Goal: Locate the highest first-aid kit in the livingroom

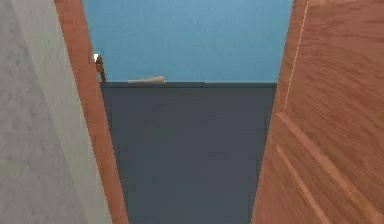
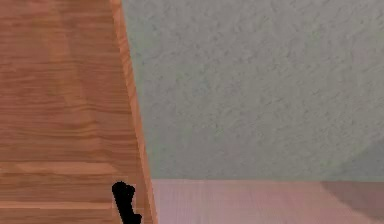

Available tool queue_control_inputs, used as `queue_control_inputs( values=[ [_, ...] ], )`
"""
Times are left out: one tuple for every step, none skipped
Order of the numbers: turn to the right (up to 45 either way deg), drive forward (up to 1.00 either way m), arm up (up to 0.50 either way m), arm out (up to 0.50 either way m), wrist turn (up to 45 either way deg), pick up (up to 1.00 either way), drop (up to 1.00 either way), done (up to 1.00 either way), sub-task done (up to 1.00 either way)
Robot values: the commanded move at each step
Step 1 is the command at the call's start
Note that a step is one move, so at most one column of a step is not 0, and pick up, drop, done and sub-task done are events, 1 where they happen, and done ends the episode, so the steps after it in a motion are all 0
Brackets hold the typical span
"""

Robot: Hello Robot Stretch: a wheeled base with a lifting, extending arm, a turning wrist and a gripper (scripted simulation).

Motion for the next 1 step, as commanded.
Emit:
queue_control_inputs(
  values=[
    [-3.0, 0.0, 0.0, 0.0, 0.0, 0.0, 0.0, 0.0, 0.0]
  ],
)
